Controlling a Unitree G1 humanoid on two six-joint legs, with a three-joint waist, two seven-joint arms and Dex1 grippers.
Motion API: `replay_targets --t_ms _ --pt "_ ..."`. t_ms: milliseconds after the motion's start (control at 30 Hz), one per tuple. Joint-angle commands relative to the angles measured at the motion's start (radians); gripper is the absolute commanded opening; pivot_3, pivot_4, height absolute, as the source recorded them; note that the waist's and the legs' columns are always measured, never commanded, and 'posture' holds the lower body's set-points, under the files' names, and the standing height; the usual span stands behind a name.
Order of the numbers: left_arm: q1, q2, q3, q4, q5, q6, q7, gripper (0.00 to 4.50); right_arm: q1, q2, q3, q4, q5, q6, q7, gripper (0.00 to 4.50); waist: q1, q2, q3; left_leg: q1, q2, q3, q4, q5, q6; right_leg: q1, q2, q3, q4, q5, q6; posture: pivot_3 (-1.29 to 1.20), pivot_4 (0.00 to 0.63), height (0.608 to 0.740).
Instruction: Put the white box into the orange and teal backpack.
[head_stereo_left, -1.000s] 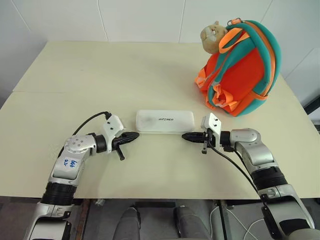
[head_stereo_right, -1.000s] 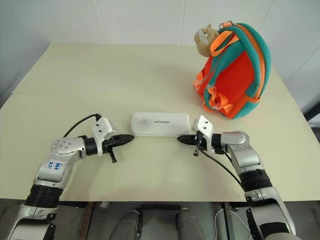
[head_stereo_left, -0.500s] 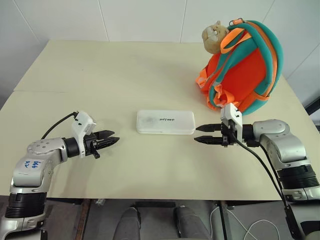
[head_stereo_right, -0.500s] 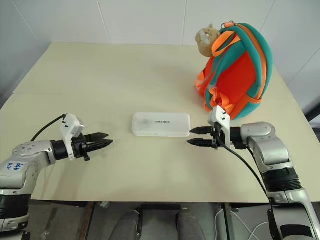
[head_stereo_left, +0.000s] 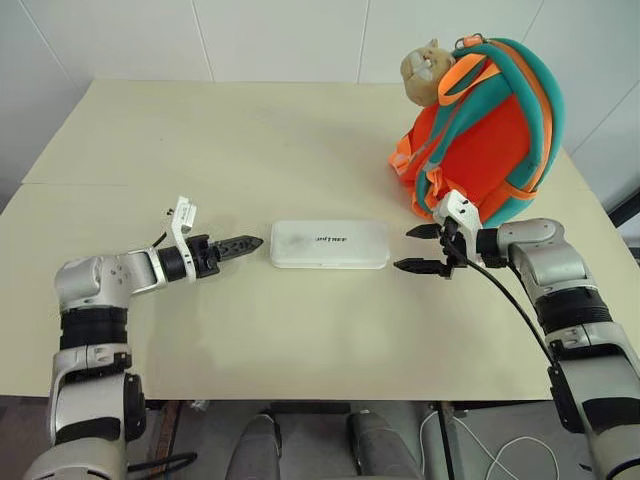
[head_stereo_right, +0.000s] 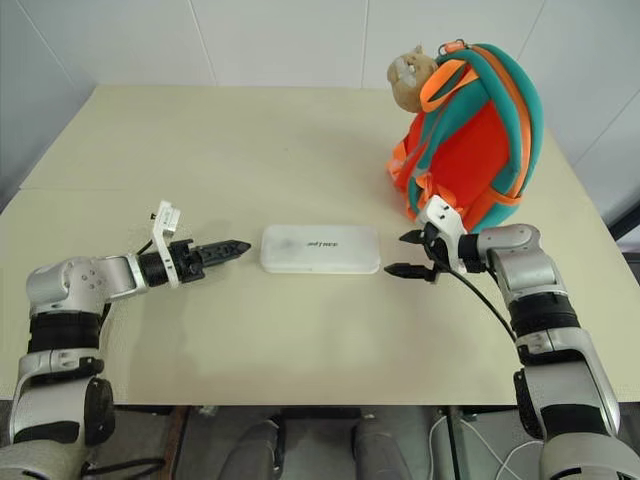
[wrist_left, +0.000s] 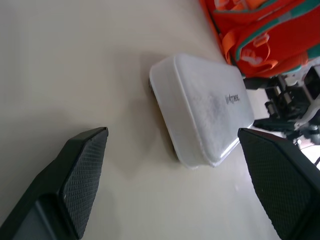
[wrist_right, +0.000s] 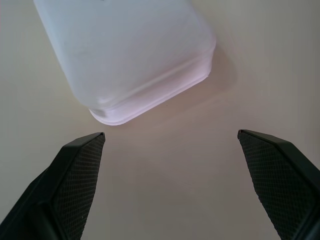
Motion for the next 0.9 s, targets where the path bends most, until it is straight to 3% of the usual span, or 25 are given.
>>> replay_targets --t_ms 33,267,433,667,900 --pt "-0.034 -0.001 -0.051 0.09 0.033 -0.004 -0.032 4.46 -0.016 0.004 -0.022 -0.006 0.007 -0.004 0.013 4.5 0.0 0.0 0.0 0.0 0.0 0.0 0.0 0.0 0.0 0.0 0.0 0.0 0.0 0.0 0.0 0.0 0.15 0.74" --pt "-0.155 -0.052 -0.113 0.281 0.084 -0.013 -0.073 4.46 0.016 0.022 -0.029 -0.088 0.039 0.04 0.034 4.5 0.009 0.0 0.0 0.001 -0.001 -0.001 0.003 0.0 -0.001 0.003 0.0 -0.001 0.001 0.0 0.001 0.0 0.15 0.74" --pt "-0.248 -0.096 -0.135 0.399 0.11 0.074 -0.078 4.46 0.037 0.043 -0.024 -0.141 0.053 0.063 0.036 4.5 0.013 0.0 0.0 0.001 -0.002 -0.002 0.005 0.0 0.0 0.006 0.0 -0.001 -0.001 0.001 0.002 0.0 0.15 0.74" --pt "-0.291 -0.132 -0.184 0.411 0.101 0.219 -0.153 4.46 0.05 0.075 -0.018 -0.165 0.058 0.063 0.028 4.5 0.004 0.0 0.0 0.001 -0.002 -0.002 0.004 0.0 0.0 0.005 0.0 -0.001 -0.001 0.001 0.003 0.0 0.15 0.74" --pt "-0.289 -0.148 -0.178 0.423 0.12 0.192 -0.178 4.46 0.076 0.094 -0.024 -0.179 0.057 0.041 0.02 4.5 0.004 0.0 0.0 0.001 -0.002 -0.002 0.004 0.0 0.0 0.005 0.0 -0.001 -0.001 0.0 0.003 0.0 0.15 0.74"
